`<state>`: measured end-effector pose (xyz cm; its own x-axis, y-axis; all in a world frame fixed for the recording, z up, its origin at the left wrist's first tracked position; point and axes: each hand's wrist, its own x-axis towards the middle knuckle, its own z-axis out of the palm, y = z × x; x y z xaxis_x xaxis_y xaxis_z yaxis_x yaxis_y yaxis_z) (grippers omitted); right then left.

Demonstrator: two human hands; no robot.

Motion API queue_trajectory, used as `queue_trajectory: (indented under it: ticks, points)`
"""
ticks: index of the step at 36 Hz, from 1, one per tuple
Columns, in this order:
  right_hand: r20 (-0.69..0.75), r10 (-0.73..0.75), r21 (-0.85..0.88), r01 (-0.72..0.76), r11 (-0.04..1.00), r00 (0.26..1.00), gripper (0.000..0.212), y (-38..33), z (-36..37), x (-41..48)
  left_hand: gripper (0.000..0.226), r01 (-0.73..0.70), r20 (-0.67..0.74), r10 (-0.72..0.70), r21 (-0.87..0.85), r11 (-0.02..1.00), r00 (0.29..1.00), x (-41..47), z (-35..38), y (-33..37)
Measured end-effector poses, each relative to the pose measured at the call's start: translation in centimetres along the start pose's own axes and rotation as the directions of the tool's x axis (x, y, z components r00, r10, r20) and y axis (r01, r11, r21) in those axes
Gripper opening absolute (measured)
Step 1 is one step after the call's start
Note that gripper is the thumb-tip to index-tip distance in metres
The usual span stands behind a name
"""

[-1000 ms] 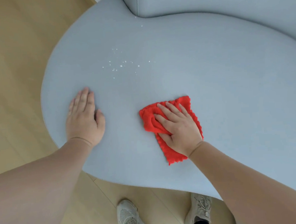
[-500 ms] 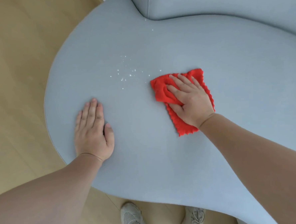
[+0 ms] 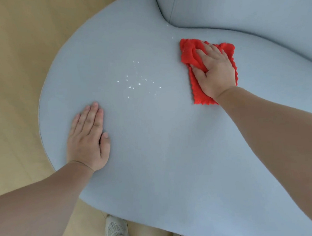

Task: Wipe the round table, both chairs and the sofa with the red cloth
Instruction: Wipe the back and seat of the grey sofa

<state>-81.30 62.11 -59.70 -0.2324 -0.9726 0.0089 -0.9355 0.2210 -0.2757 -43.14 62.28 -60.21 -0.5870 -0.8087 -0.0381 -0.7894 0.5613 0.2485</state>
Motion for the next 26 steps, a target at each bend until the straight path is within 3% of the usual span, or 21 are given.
queue_trajectory:
  ticks: [18,23,26]
  points:
    - [-0.050,0.020,0.013,-0.019,1.000,0.999,0.057,1.9,-0.3,3.9,0.060,0.000,-0.011,0.000,-0.001,1.000,1.000,0.0,0.1,0.0]
    - [-0.022,0.151,-0.041,-0.152,0.987,0.988,0.051,0.1,-1.4,7.3,0.060,0.003,-0.019,-0.003,-0.004,1.000,1.000,0.1,0.1,0.2]
    - [-0.102,0.176,-0.108,-0.187,0.976,0.979,0.041,-0.3,-0.8,7.8,0.060,-0.001,-0.020,0.001,-0.003,1.000,1.000,0.2,0.3,0.2]
